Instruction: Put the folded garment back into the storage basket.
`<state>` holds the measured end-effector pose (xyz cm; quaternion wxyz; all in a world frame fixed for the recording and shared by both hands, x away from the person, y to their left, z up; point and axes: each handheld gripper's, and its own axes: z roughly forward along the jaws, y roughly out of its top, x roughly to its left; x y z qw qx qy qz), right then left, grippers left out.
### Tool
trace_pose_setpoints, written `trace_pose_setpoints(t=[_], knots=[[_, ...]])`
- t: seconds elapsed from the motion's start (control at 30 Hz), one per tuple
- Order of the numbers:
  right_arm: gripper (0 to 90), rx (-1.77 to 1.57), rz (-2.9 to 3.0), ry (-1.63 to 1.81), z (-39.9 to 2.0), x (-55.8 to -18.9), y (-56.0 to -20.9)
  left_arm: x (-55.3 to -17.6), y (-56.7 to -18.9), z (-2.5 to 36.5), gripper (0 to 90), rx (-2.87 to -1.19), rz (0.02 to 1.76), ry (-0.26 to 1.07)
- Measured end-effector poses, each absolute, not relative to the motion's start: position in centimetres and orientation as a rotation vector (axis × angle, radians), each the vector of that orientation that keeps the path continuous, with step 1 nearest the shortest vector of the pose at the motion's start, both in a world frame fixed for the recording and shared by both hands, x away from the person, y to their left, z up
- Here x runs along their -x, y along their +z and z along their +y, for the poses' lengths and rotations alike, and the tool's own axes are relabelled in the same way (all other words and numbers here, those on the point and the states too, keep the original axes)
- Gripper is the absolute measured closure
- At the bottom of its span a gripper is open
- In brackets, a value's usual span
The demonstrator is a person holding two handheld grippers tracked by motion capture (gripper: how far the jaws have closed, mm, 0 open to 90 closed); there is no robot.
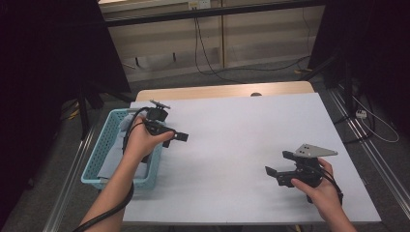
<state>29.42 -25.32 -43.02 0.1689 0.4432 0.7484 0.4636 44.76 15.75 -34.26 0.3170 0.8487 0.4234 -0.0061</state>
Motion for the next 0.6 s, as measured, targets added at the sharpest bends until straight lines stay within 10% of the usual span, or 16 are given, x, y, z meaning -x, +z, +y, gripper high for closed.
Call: trace_pose_setpoints(t=[0.6], knots=[[8.9,-1.262,2.147,1.327,-25.2,-29.2,-43.0,-41.8,-36.0,13.7,18.1,-2.232,0.999,-0.04]])
